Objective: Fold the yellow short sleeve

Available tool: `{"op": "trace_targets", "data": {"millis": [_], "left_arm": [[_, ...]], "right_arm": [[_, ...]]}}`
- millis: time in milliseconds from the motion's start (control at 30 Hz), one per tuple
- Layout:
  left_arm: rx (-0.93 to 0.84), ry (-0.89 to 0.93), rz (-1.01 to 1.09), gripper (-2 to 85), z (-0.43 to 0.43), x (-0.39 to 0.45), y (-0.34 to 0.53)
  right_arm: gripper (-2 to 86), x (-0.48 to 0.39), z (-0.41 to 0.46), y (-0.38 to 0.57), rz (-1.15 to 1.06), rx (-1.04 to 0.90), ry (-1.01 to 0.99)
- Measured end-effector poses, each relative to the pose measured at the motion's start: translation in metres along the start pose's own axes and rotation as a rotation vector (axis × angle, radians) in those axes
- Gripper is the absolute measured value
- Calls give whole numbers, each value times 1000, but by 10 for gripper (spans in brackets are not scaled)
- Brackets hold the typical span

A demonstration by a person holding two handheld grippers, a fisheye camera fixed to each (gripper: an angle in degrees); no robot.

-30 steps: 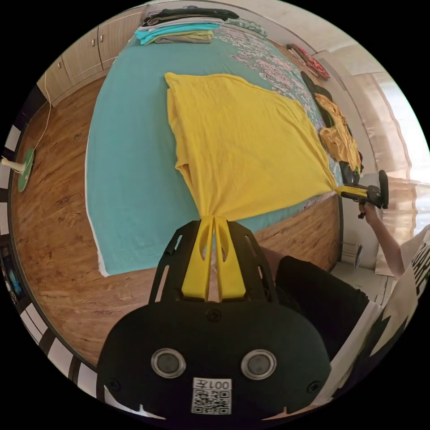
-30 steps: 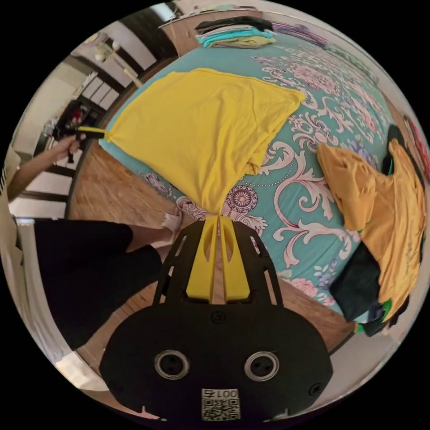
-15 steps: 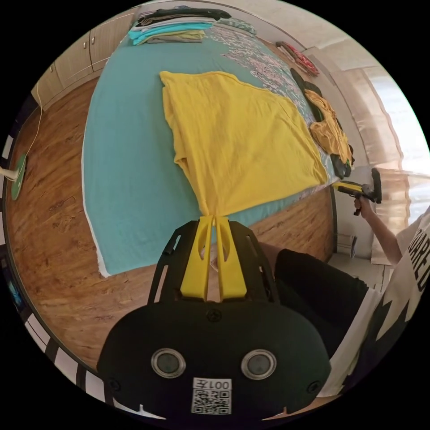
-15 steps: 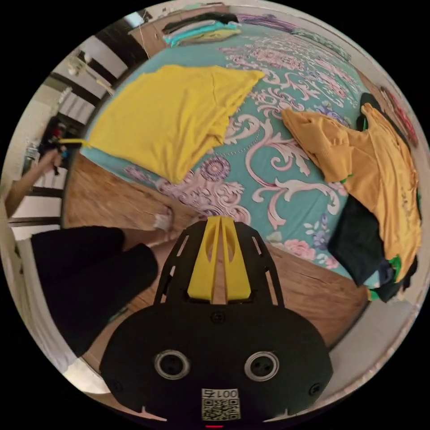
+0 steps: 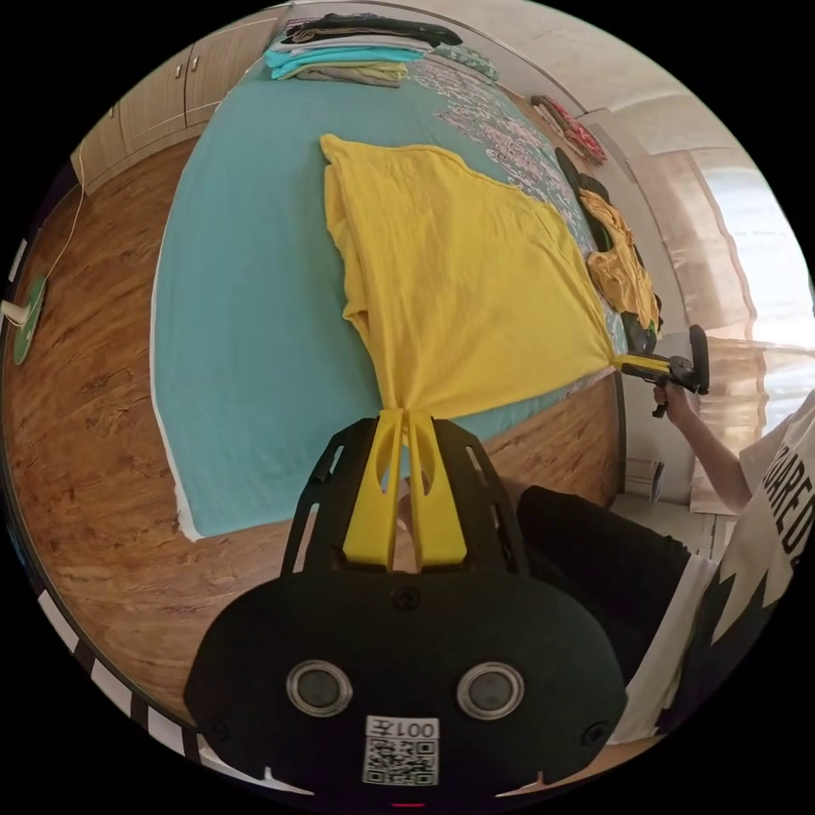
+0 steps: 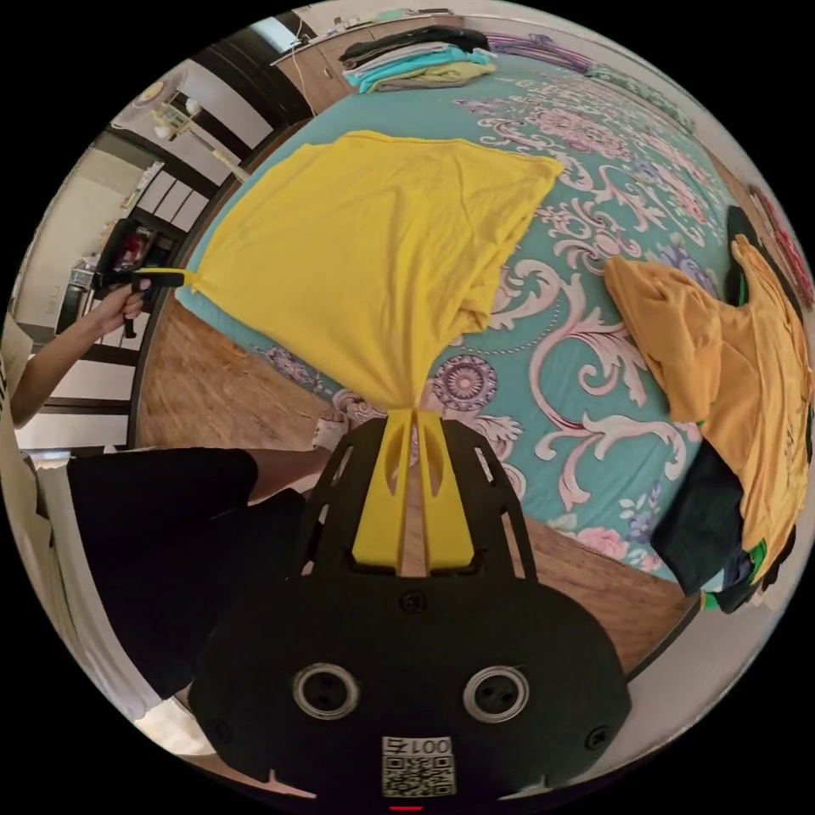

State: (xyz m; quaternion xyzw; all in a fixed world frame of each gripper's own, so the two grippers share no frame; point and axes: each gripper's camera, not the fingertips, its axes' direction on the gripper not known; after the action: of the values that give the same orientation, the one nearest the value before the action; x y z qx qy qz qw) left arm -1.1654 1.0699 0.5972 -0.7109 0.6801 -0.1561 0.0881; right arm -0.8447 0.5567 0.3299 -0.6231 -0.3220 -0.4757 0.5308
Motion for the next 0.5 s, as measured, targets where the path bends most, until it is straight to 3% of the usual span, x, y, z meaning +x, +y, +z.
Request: {"op": "trace_targets", "data": {"millis": [267,433,500], "left_arm": [[-6,-116,2,-10,-41,10,2],[100,-285,42,3,-99,13,-19],[142,-282,75,7,-107,8,-44]], "right_arm": [[12,-65,10,-13,-247,-121,307],[33,-54,-44,-24,-183,99,617],[51,-39,-55,-42,-167,187,602]]}}
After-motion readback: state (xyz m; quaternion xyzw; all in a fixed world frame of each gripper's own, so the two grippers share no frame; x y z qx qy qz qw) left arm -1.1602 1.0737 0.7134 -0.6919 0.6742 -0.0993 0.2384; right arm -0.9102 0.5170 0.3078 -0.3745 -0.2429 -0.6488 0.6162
